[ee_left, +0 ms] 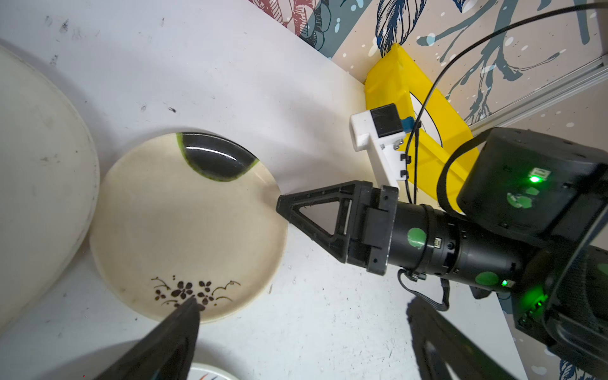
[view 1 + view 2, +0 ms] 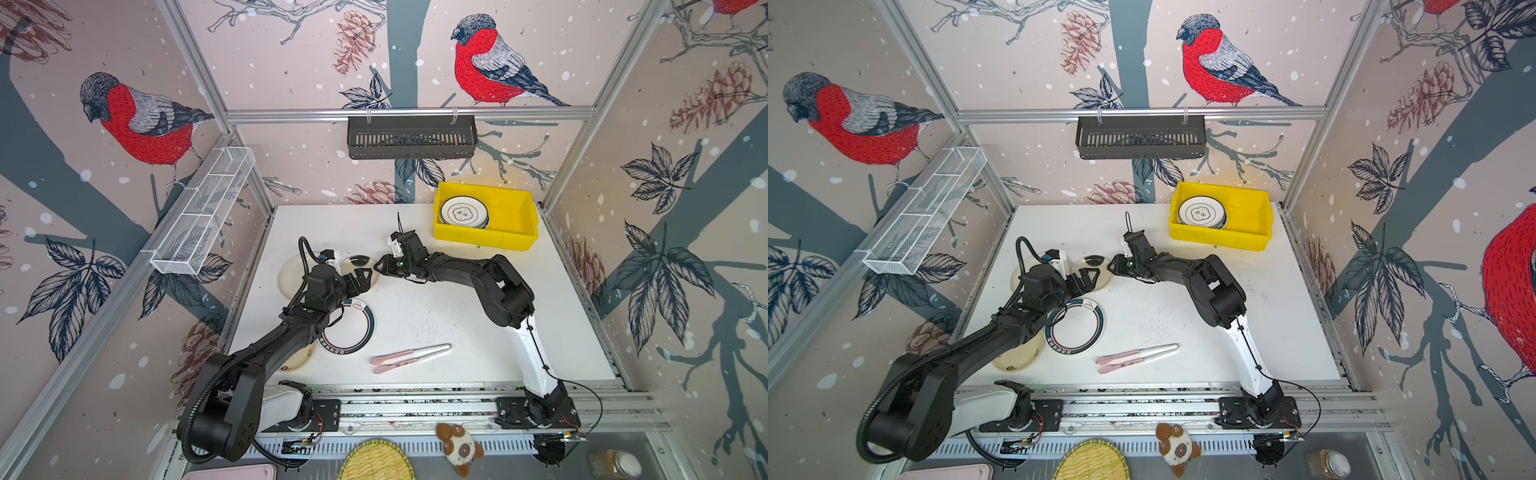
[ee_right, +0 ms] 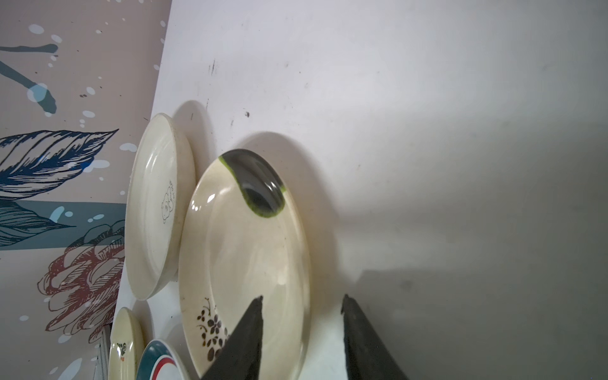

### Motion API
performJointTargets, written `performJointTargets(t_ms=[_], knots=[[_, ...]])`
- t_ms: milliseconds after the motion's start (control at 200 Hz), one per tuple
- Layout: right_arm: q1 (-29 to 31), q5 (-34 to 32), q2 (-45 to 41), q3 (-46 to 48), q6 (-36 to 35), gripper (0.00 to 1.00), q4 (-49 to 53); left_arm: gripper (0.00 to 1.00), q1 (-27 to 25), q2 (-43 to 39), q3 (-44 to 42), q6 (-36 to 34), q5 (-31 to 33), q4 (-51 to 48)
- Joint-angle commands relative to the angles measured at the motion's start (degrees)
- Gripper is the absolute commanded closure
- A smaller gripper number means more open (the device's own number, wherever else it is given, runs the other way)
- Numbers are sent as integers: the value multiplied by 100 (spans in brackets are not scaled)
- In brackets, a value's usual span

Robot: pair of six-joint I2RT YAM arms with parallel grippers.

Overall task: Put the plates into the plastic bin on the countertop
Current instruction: 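Move the right gripper to the cream plate with dark green edge, then close the right gripper on the cream plate's rim and tilt it up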

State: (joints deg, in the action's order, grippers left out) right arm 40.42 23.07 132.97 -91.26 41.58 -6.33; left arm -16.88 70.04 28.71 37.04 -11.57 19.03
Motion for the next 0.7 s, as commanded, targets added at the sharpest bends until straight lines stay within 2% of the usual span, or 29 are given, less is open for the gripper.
performJointTargets(t_ms=[0,205,360,695], knots=[[27,37,94,-84,-48,62,48,2,6,-70,-69,-4,37,289],[53,42,191,-108,-1,66,-17,2,3,-209,-270,-14,14,604],[159,-613,168,-241,-269,73,395,2,3,-253,-278,-28,32,598],[198,-1103,71,-209,-317,86,544,2,1,-205,-305,14,-34,647]])
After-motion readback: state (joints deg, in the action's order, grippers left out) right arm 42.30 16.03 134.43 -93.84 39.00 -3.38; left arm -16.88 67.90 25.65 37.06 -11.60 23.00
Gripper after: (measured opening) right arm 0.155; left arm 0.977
